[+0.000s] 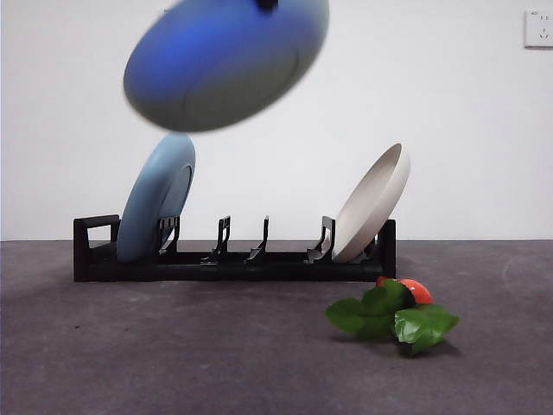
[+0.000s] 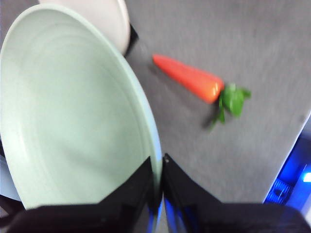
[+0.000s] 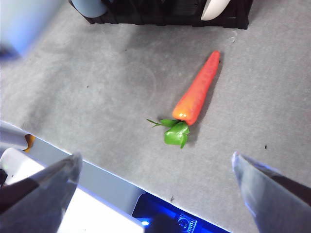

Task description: Take the green plate from the plate rack,put the plate on the table,take the carrot from the table,put the carrot in the plate

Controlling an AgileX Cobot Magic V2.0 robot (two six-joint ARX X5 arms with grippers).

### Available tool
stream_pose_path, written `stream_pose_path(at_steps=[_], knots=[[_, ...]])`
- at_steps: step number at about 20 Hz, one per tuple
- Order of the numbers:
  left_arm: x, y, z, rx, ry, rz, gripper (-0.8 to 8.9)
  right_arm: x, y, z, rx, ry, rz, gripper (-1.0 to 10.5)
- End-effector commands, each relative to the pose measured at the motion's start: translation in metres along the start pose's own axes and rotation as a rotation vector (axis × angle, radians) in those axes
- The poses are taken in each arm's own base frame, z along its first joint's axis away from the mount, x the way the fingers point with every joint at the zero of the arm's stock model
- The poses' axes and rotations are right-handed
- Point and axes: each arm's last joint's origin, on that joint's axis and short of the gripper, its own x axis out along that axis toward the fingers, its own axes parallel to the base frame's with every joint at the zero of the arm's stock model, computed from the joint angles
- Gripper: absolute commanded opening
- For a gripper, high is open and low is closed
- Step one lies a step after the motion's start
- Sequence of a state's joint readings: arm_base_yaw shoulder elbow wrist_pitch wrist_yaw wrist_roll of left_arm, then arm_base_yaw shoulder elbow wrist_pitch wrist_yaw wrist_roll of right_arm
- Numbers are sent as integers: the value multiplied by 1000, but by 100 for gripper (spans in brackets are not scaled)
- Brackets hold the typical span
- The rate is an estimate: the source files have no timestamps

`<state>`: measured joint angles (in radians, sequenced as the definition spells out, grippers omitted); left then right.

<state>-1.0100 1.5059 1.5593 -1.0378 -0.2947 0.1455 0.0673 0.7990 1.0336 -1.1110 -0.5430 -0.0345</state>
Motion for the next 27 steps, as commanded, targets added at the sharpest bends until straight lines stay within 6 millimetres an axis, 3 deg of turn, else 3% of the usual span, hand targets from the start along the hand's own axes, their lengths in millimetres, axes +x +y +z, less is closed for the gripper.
stream_pose_path(at_steps=[1,5,11,17,25,26,27], knots=[[37,-29,-20,27,74,19,-6,0,1,0,-4,-3,2,692],[85,-66,-57,116,79,88,-6,0,1,0,-4,-3,2,692],[129,-84,-101,176,76,97,-6,1,0,1,4,4,3,692],[142,-89,-100,205,-16,47,-8,12,-5,6,19,52,13,691],[164,-83,-111,193,88,-25,6,23,-7,11,27,104,29,691],[165,-81,-113,180,99,-37,64,23,-7,11,25,105,31,691],[166,-78,-114,158,115,-42,233,24,-6,11,22,108,34,691]])
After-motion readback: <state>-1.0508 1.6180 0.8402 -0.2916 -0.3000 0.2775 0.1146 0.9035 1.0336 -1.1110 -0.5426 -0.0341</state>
